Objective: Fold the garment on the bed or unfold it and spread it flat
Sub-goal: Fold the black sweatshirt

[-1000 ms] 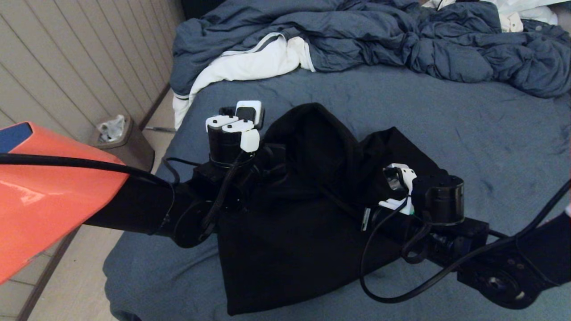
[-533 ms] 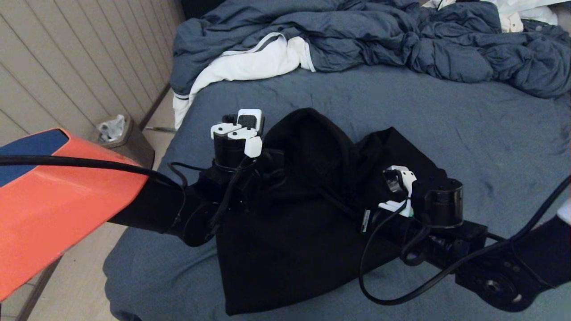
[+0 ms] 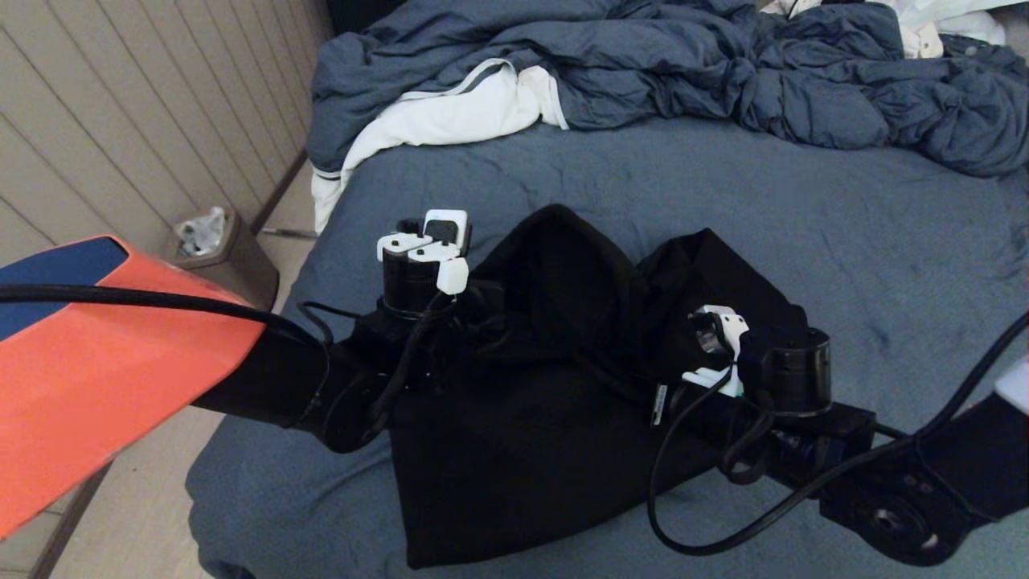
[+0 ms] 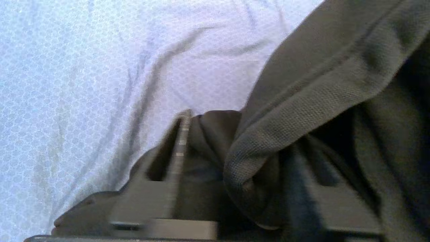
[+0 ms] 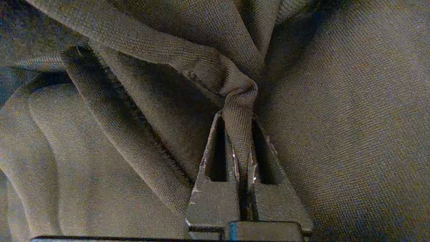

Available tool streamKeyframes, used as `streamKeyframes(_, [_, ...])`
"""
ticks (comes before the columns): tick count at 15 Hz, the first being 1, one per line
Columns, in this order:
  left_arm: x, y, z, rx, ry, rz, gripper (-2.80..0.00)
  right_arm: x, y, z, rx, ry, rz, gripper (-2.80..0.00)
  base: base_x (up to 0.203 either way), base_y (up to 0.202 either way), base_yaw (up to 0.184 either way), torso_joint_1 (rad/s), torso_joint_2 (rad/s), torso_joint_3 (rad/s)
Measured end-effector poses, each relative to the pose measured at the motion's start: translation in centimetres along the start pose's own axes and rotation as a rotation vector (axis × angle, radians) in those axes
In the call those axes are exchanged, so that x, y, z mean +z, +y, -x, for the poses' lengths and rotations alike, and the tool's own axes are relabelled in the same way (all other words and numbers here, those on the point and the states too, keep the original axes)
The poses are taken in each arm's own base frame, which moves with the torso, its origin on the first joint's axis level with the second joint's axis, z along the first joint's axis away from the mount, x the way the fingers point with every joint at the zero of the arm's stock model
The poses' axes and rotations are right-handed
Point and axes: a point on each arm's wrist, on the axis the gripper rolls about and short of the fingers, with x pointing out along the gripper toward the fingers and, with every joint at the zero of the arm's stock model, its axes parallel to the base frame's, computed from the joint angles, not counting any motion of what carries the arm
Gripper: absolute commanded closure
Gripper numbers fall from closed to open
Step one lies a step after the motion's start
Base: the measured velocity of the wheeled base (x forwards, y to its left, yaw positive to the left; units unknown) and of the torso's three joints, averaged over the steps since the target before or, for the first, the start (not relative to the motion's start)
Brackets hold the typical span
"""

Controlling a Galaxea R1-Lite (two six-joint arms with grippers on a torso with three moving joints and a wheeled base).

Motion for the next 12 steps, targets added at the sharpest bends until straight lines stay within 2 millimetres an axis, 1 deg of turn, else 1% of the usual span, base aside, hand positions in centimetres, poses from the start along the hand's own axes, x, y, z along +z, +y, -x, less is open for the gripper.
streamKeyframes(2, [0.5, 0.1, 0.7, -0.010, -0.004, 0.003, -2.80, 0.0, 0.0, 0.0, 0.000, 0.002, 0.000, 0.00, 0.000, 0.000, 0.000, 0.000, 0.00, 0.000])
streamKeyframes(5, [1.5, -0.4, 2.7, -0.046, -0.014, 0.014, -2.80, -0.1, 0.0, -0.3, -0.001, 0.004, 0.000, 0.00, 0.000, 0.000, 0.000, 0.000, 0.00, 0.000])
streamKeyframes(7, [2.6, -1.0, 4.2, -0.069, -0.027, 0.023, -2.80, -0.1, 0.0, -0.3, 0.000, 0.004, 0.000, 0.00, 0.000, 0.000, 0.000, 0.000, 0.00, 0.000])
streamKeyframes(9, [3.9, -1.1, 5.3, -0.079, -0.039, 0.029, -2.80, -0.1, -0.1, -0.3, -0.003, 0.005, -0.001, 0.00, 0.000, 0.000, 0.000, 0.000, 0.00, 0.000])
streamKeyframes(10, [4.7, -1.0, 5.6, -0.080, -0.049, 0.034, -2.80, -0.1, -0.1, -0.3, -0.003, 0.005, -0.001, 0.00, 0.000, 0.000, 0.000, 0.000, 0.00, 0.000])
streamKeyframes(12, [6.4, -0.6, 5.3, -0.066, -0.081, 0.060, -2.80, -0.2, 0.0, -0.2, -0.002, 0.009, 0.000, 0.00, 0.000, 0.000, 0.000, 0.000, 0.00, 0.000])
